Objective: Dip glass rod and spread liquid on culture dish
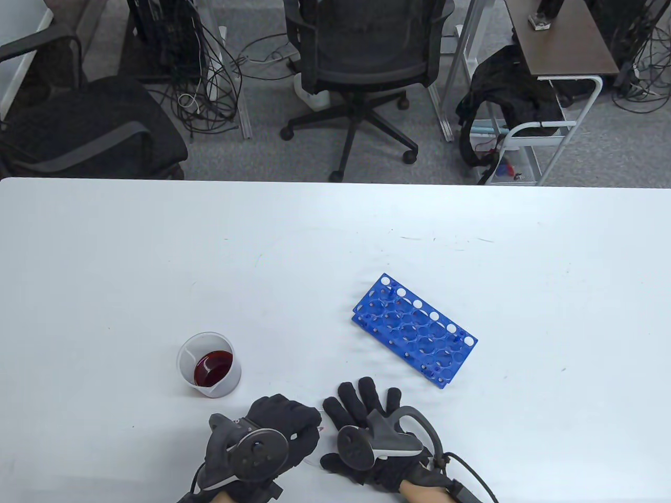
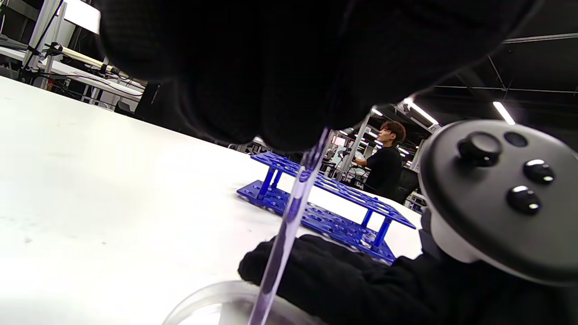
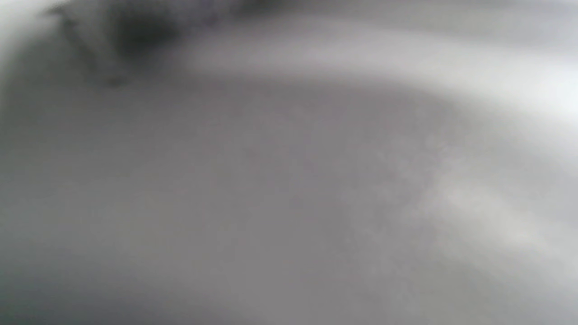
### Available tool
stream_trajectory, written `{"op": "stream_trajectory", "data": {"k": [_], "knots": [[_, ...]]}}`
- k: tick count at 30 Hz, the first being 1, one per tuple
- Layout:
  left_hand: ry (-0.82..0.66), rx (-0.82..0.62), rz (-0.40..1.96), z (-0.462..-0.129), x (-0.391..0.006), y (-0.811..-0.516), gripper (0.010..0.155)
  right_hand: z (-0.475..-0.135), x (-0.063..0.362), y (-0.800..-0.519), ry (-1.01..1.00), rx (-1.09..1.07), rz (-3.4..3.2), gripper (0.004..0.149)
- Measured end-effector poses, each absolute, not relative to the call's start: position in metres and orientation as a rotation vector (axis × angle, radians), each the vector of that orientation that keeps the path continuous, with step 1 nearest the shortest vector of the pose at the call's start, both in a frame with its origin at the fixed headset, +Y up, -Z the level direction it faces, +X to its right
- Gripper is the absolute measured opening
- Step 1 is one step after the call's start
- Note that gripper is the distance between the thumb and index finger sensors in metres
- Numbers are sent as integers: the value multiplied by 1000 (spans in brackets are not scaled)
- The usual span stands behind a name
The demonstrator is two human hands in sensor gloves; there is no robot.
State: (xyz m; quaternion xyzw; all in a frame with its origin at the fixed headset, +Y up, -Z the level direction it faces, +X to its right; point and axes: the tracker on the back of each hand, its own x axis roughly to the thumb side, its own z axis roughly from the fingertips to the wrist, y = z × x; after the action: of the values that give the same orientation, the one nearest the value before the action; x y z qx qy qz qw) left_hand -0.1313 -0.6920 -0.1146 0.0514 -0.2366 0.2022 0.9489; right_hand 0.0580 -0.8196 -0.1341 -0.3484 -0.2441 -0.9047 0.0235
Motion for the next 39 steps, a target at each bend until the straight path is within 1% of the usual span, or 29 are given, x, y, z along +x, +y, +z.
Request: {"op": "stream_trajectory", "data": {"k": [13,21,28,34,39], "knots": [[-509,-8,502,-116,-132,-694,34,-134,58,-820,-756,-1078,-2800,95],[-495,36,500,-113,-127,-696,36,-134,58,-820,-756,-1078,-2800,95],[-461,112,411,-111,-127,-693,36,-134,58,-820,-756,-1078,-2800,95],[-452,106,368,-110,-128,-690,35,-134,58,-820,-756,-1078,-2800,95],[-459,74,355,-110,-129,-688,35,-134,58,-820,-756,-1078,-2800,95]]}}
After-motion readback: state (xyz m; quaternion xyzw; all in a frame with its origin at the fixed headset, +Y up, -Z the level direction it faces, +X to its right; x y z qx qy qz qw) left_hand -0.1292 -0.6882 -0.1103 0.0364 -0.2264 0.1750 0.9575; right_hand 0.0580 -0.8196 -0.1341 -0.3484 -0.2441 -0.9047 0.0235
